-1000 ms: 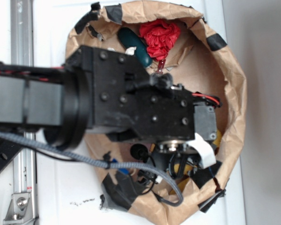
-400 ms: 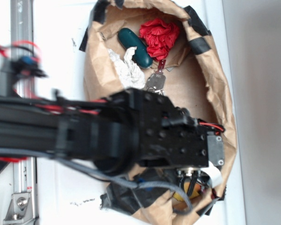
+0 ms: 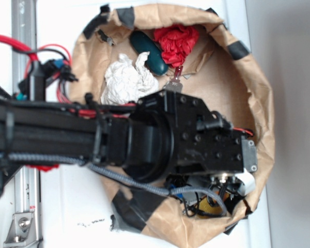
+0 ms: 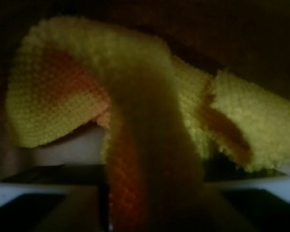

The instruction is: Grab the yellow cloth.

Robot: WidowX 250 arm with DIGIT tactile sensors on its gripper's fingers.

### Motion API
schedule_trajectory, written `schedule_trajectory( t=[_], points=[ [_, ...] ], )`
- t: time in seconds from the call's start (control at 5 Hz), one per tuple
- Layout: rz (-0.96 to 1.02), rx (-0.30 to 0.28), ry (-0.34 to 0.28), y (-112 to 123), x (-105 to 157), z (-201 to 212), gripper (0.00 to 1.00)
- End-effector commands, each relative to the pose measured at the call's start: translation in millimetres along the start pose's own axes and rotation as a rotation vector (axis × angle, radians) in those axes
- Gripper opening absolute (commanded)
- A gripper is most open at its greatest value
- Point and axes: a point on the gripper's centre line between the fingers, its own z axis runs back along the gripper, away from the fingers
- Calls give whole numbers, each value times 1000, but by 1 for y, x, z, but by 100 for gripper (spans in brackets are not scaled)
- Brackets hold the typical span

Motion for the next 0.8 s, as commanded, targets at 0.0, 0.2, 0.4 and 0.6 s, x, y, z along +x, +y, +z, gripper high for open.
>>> schedule_trajectory(
  t=[0.0,0.2,0.4,0.6],
  points=[
    [306,194,-123,37,-40,131,0],
    [573,151,-82,37,-51,167,0],
    [851,59,0,31,-45,171,0],
    [979,120,-12,24,-40,166,0]
  ],
)
